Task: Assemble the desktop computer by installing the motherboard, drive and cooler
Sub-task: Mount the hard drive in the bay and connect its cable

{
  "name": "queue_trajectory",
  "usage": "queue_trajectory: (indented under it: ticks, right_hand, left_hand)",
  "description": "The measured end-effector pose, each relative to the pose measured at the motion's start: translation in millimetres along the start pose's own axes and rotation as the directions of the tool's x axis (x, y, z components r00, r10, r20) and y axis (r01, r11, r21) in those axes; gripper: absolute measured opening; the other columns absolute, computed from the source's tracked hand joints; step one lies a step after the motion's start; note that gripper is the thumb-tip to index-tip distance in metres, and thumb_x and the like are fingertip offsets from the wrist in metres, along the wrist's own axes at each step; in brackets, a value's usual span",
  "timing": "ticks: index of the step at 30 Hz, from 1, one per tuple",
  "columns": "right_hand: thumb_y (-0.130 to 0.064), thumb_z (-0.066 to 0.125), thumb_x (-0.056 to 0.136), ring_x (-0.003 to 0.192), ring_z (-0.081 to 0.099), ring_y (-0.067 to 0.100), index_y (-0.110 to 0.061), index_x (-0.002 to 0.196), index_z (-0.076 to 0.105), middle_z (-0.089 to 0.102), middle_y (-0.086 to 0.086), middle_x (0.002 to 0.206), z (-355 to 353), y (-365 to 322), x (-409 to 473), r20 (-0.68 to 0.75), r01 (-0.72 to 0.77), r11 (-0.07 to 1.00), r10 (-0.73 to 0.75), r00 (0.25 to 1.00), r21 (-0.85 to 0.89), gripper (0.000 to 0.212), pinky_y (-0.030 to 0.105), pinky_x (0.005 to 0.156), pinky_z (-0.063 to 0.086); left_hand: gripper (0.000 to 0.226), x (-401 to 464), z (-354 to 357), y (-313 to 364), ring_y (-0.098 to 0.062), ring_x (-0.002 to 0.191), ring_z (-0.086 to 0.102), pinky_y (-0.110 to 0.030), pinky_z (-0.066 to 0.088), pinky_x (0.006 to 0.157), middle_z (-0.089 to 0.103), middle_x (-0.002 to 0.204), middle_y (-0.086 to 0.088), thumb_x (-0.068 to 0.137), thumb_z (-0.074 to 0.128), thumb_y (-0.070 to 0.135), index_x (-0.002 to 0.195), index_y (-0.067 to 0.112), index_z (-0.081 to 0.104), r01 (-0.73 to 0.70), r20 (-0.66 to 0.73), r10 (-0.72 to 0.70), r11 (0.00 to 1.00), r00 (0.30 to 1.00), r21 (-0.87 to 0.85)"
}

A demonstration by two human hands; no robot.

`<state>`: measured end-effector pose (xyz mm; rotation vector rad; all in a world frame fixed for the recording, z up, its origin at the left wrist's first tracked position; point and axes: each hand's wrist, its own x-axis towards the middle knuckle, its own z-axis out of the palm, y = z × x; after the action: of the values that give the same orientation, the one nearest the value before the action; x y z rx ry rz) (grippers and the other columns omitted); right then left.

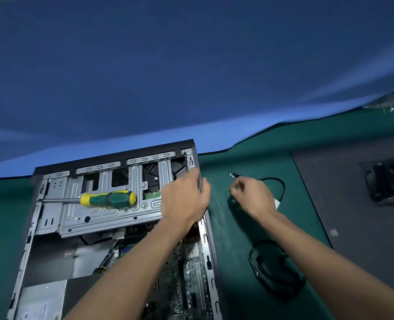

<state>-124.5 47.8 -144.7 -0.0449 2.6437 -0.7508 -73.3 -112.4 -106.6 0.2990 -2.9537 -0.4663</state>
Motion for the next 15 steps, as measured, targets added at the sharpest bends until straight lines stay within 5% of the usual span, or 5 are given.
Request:
queue_trajectory:
  ticks: [5,15]
  right_hand:
    - [-0.025,0.050,0.094,0.099,0.058,0.028,-0.023,0.116,0.063,0.059,0.002,0.113,12,11,40,-0.087,0.062,0.968,-0.086,0.993,-0.244,0.025,0.030,0.068,0.034]
    - [-0.014,0.048,0.094,0.109,0.047,0.024,-0.014,0.116,0.057,0.053,0.005,0.116,14,6,83,0.096,0.300,0.760,-0.302,0.948,-0.576,0.023,0.031,0.072,0.040]
  left_hand:
    - [0.025,0,1,1,-0.018,0.042,0.037,-0.025,0.020,0.045,0.029,0.051,0.010,0.086,0.036,0.036,0.067,0.021,0.033,0.009,-0.009,-0.009,1.000,1.000,-0.002]
    - [0.030,0,2,0,-0.008,0.040,0.027,-0.022,0.012,0.045,0.030,0.048,0.007,0.087,0.046,0.032,0.066,0.021,0.028,0.069,0.044,-0.069,0.998,0.997,-0.006]
